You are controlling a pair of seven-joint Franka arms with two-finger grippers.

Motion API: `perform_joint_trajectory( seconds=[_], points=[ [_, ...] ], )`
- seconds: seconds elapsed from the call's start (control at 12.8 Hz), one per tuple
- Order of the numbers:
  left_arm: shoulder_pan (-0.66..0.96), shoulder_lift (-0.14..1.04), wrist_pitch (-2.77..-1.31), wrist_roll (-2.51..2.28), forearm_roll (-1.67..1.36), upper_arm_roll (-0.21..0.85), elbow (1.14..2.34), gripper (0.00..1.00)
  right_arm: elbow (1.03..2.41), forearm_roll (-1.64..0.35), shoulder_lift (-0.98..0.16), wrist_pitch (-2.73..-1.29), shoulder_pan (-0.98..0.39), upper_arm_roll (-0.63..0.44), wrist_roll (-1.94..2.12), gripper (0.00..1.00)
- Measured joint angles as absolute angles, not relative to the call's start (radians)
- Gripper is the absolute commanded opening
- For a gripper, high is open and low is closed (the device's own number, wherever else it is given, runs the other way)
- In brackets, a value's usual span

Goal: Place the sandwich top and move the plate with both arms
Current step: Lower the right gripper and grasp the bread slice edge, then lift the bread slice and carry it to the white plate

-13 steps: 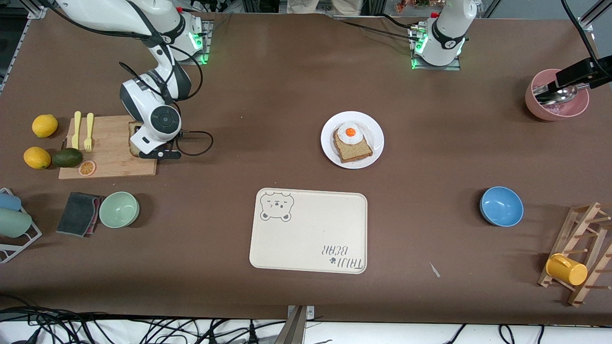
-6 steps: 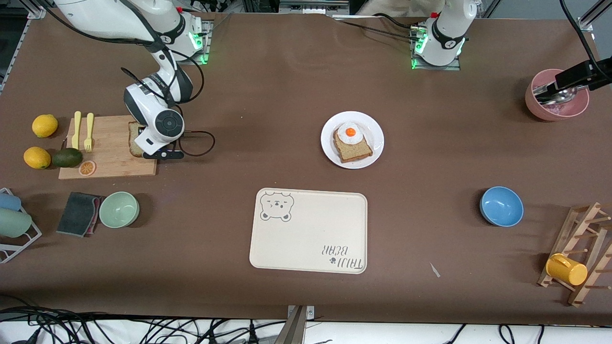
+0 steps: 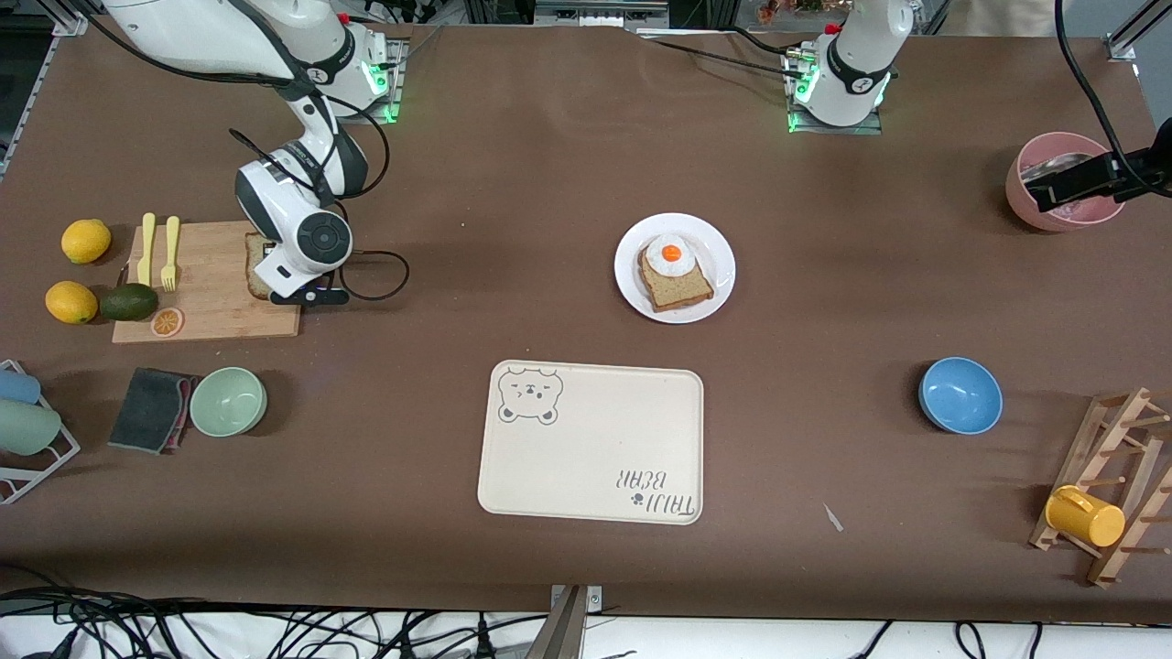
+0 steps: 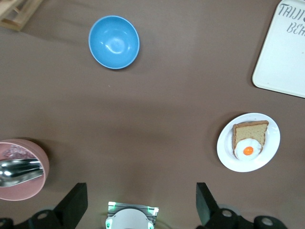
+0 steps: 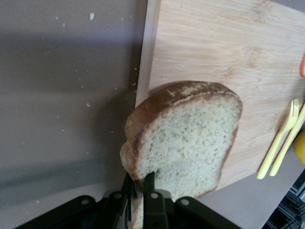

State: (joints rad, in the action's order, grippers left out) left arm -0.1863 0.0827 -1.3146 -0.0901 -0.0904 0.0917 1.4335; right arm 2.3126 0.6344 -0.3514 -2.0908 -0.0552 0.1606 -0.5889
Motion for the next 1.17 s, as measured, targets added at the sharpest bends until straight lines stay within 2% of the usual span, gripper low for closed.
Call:
perform_joint_trajectory(
  seconds=[0.31, 0.47, 0.7, 0.86, 1.02, 1.17],
  points=[
    [-0.186, 0.083, -1.319, -0.09, -0.1, 0.092, 1.462, 1.0, 2.307, 0.634, -0.333, -2.051, -0.055, 0.176, -0.573, 0.0],
    [-0.187, 0.081, -1.324, -0.09, -0.1, 0.091, 1.48, 1.0, 2.263, 0.577, -0.297, -1.996, -0.054, 0.208, -0.54, 0.0],
    [-0.191, 0.055, -1.377, -0.09, -0.1, 0.09, 1.558, 1.0, 2.034, 0.395, -0.282, -1.757, -0.092, 0.31, -0.522, 0.0],
    [-0.193, 0.024, -1.416, -0.09, -0.1, 0.09, 1.615, 1.0, 1.847, 0.25, -0.3, -1.623, -0.164, 0.322, -0.529, 0.0],
    [-0.194, 0.01, -1.43, -0.09, -0.1, 0.09, 1.629, 1.0, 1.694, 0.19, -0.353, -1.568, -0.24, 0.325, -0.585, 0.0],
    [-0.194, 0.004, -1.438, -0.09, -0.1, 0.091, 1.629, 1.0, 1.558, 0.189, -0.458, -1.57, -0.344, 0.337, -0.624, 0.0]
  ],
)
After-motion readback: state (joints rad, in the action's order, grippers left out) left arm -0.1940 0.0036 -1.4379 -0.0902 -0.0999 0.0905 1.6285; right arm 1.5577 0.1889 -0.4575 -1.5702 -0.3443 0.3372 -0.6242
